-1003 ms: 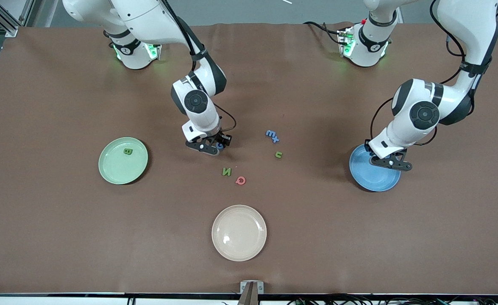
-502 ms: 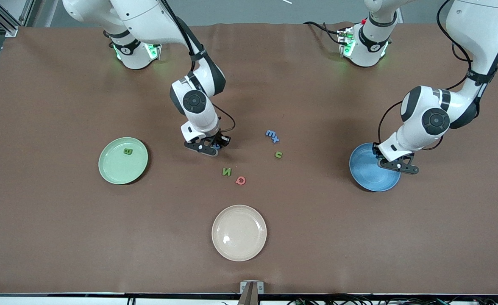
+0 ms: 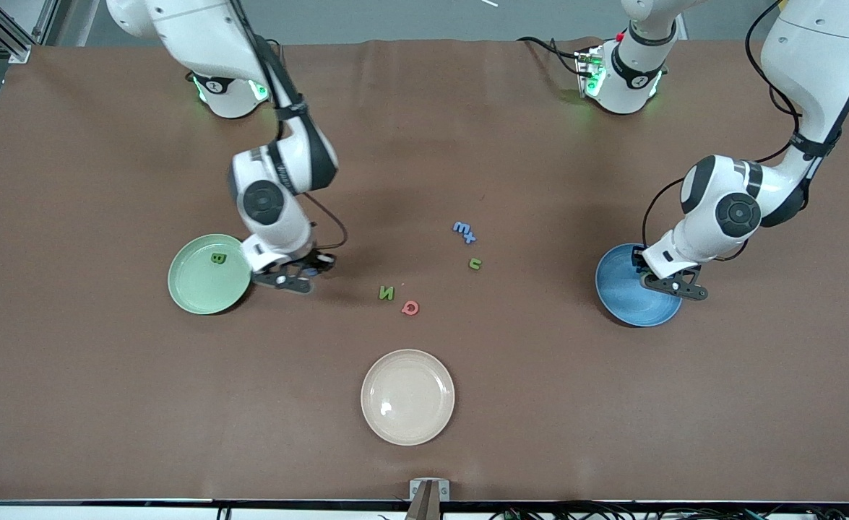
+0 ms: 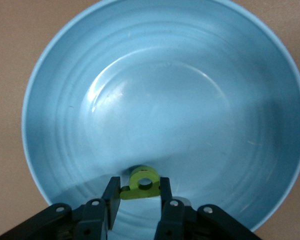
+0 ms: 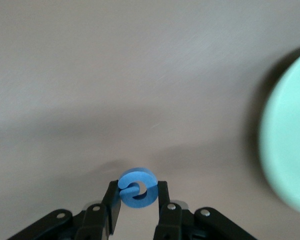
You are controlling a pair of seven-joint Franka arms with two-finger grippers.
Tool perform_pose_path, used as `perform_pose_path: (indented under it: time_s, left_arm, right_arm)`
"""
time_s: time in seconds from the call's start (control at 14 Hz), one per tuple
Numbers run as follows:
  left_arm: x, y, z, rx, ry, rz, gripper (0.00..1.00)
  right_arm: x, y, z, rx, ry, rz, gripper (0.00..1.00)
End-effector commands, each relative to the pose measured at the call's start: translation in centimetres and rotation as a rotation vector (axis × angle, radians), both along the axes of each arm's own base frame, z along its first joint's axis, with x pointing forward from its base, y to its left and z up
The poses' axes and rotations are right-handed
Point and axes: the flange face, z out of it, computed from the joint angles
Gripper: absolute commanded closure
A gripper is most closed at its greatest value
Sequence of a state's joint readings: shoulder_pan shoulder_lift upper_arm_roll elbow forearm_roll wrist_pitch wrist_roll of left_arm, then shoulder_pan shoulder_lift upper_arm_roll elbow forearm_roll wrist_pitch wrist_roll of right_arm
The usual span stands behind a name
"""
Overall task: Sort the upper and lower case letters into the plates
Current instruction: 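Place the blue c on the green plate while the left gripper releases b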
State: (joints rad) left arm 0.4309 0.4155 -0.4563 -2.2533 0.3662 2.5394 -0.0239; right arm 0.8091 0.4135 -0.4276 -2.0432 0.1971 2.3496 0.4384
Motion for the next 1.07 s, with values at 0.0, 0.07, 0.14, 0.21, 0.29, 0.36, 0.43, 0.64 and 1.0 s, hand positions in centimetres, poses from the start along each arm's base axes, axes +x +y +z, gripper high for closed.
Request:
perform_pose_path:
  time_s: [0.0,0.07,0.14,0.21,0.29,0.36,0.43,0.64,1.0]
  left_arm:
    - [0.1,0.3,0.1,0.003,-0.016,-0.007,0.84]
    - [0.1,0.3,0.1,0.004,-0.015,0.0,0.72]
    - [0.1,0.3,0.3,0.007,-0.016,0.004,0.57]
    - [0.2,0.3,0.8,0.013,-0.021,0.019,0.27]
    - [0.2,0.4,1.4,0.029,-0.016,0.055,0.03]
    - [0.1,0.2,2.2,0.048,-0.008,0.093,0.0]
    - [0.0,-0.7,3.2,0.065,-0.004,0.117,0.0]
    - [0.2,-6.5,6.7,0.094,0.001,0.167,0.0]
    - [1.1,-14.0,10.2,0.047,-0.01,0.137,0.0]
  right_arm:
    - [0.7,-8.0,2.2,-0.002,0.013,0.117,1.0]
    - [1.1,-10.7,2.3,-0.009,0.015,0.159,1.0]
    - [1.5,-13.7,2.2,-0.013,0.017,0.191,1.0]
    - [1.6,-17.0,1.8,-0.01,0.016,0.216,1.0]
    - [1.5,-20.0,1.2,-0.012,0.008,0.245,1.0]
    - [1.1,-22.1,0.4,-0.012,-0.002,0.259,1.0]
    - [0.6,-23.3,-0.3,-0.021,-0.017,0.269,1.0]
    - [-0.5,-24.6,-1.5,-0.018,-0.01,0.251,1.0]
    - [-1.0,-23.8,-3.7,-0.005,0.018,0.229,0.99]
